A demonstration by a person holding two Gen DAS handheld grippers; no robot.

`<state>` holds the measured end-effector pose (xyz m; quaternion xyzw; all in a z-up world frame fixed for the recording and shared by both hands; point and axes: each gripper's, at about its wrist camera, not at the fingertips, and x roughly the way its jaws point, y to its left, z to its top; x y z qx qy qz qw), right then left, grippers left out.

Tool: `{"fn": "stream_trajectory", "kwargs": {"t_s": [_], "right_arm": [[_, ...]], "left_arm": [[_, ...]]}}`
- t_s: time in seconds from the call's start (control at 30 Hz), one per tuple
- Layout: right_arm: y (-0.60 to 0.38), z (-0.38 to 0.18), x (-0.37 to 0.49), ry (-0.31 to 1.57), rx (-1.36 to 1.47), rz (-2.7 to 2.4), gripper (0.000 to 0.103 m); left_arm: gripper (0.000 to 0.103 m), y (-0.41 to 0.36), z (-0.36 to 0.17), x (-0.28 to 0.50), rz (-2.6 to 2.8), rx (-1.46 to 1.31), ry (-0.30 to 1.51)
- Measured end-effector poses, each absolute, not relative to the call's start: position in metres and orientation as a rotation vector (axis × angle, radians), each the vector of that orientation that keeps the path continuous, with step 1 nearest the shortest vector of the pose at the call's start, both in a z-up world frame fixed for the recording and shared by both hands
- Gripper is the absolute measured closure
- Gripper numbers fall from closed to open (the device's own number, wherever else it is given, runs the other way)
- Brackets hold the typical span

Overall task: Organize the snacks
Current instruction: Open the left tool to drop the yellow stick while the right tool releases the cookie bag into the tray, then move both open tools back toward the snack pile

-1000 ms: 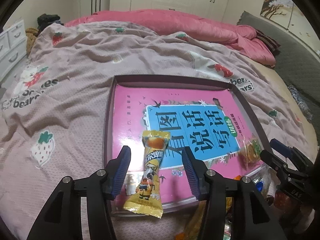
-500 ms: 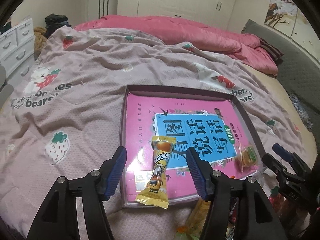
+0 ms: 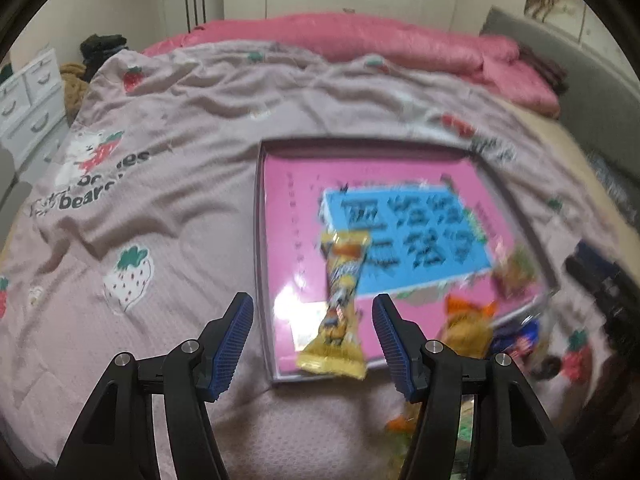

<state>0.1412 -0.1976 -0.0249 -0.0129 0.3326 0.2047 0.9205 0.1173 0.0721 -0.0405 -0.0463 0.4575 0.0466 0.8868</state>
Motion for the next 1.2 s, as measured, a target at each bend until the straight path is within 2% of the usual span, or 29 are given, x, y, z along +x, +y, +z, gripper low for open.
{"fn": "stream_trajectory", "kwargs": {"t_s": [0.4,0.8,1.2], "right_arm": [[-0.207,-0.022,0.137,0.681,-0.009,0.400,0.031],[-0.209,-0.013,0.123,0.682,0.008,0.398,0.031],[-0.205,-0.004,0.101,0.673,0.005,0.417,0.031]], "left_arm": [[0.039,0.070,-0.060,0.129,0.177,-0.052,0.972],[0.039,0.081,-0.026,0.113,0.155,-0.108,0.901],[0.039,0.072,-0.009,0.076,0.071,-0.126,0.905]]}}
